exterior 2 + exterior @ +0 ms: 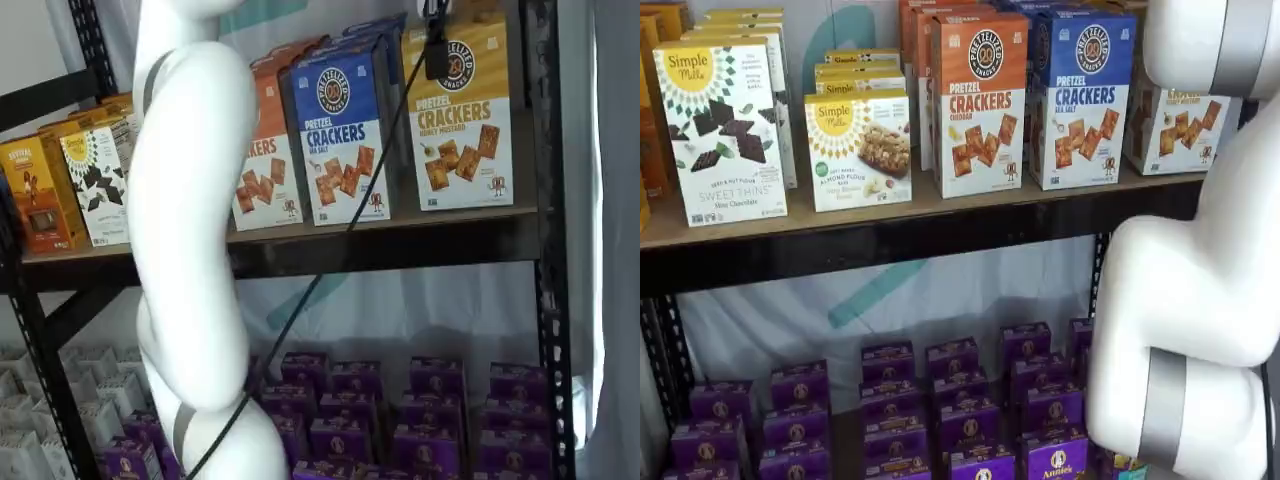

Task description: Retrieve the yellow and white box located on the top shelf, the sixth one from the left

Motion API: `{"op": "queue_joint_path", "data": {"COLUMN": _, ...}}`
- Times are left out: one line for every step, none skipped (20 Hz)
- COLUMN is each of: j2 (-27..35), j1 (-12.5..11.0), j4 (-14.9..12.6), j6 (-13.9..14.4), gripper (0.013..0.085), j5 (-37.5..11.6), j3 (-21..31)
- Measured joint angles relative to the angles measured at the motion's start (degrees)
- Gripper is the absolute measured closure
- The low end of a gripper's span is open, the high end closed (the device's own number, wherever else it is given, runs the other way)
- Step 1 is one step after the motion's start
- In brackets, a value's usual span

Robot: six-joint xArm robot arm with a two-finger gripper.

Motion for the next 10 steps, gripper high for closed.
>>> {"op": "queue_joint_path", "data": {"j2": -0.12, "j1": -0.13, "j4": 0.14, "j6": -0.05, "gripper": 0.0370, "j5": 0.12, "j3": -0.04}}
{"op": "queue_joint_path", "data": {"j2": -0.16, "j1": -0.24, "j4": 0.21, "j6": -0.09, "gripper": 0.0370, "j5": 0.33, "j3": -0.17}}
{"op": "queue_joint_path", "data": {"j2": -0.24, "j1": -0.39, "j4": 0.27, "j6": -0.15, "gripper": 0.0370, "j5": 0.74, "j3": -0.37}}
{"op": "queue_joint_path", "data": {"j2": -0.43, "j1": -0.52, "j4": 0.34, "j6": -0.22, "gripper": 0.0370, "j5": 0.99, "j3": -0.39}}
{"op": "queue_joint_path", "data": {"j2": -0.59, "j1": -0.66, "j4": 0.44, "j6": -0.26, "gripper": 0.0370, "j5": 1.36, "j3": -0.45}}
{"op": "queue_joint_path", "data": {"j2": -0.71, "j1": -0.86, "j4": 0.61, "j6": -0.29, "gripper": 0.0370, "j5": 1.99, "j3": -0.63}}
{"op": "queue_joint_path", "data": {"j2": -0.74, "j1": -1.00, "j4": 0.71, "j6": -0.29, "gripper": 0.0370, "j5": 2.68, "j3": -0.93}}
{"op": "queue_joint_path", "data": {"j2": -0.91, "j1": -1.15, "j4": 0.83, "j6": -0.32, "gripper": 0.0370, "j5": 3.15, "j3": -0.99}}
{"op": "queue_joint_path", "data": {"j2": -1.20, "j1": -1.33, "j4": 0.93, "j6": -0.37, "gripper": 0.0370, "j5": 3.66, "j3": -1.00}}
{"op": "queue_joint_path", "data": {"j2": -1.47, "j1": -1.45, "j4": 0.93, "j6": -0.42, "gripper": 0.0370, "j5": 4.16, "j3": -1.01}}
